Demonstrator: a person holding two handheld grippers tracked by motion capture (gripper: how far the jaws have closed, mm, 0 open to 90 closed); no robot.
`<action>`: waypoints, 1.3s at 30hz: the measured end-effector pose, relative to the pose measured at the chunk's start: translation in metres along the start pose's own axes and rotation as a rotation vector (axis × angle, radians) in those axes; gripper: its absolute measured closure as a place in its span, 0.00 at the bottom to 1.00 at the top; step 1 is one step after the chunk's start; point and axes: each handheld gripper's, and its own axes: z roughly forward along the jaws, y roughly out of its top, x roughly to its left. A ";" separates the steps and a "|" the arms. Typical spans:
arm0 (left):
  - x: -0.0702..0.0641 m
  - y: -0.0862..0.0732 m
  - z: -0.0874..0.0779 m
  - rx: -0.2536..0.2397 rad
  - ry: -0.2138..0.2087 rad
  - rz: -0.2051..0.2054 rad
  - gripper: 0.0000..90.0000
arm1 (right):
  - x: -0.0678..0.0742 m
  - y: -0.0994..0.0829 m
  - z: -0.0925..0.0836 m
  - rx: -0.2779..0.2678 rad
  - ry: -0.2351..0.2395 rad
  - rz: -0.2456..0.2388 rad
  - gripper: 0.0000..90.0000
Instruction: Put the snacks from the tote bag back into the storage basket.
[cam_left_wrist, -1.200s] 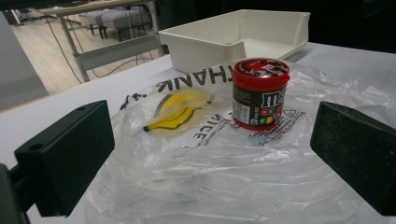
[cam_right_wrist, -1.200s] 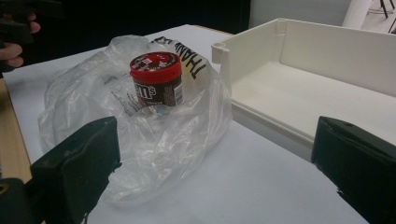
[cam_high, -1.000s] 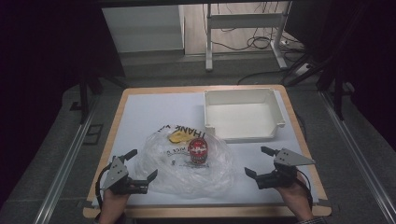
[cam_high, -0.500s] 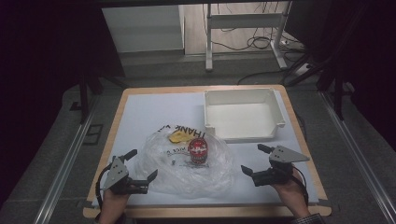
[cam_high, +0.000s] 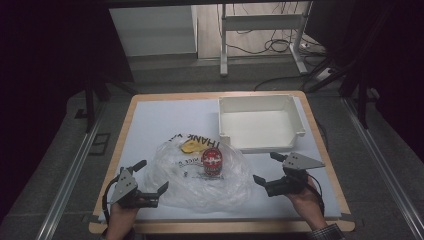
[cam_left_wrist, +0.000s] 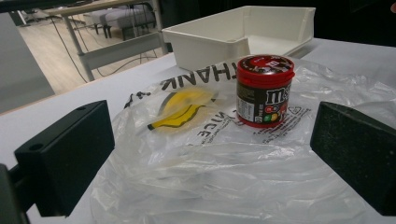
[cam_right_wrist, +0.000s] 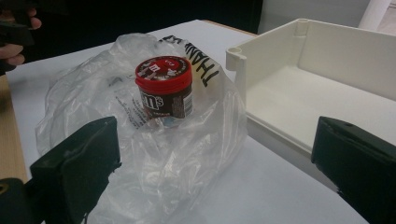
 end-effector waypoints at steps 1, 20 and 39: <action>0.000 0.000 0.000 0.000 0.000 0.000 0.00 | 0.000 0.000 0.000 0.000 0.000 0.000 0.01; 0.000 0.000 0.000 0.003 0.003 0.004 0.00 | 0.004 0.007 0.017 0.051 0.043 -0.024 0.02; -0.001 0.000 0.000 0.009 0.005 0.012 0.00 | 0.008 0.016 0.036 0.109 0.070 -0.016 0.02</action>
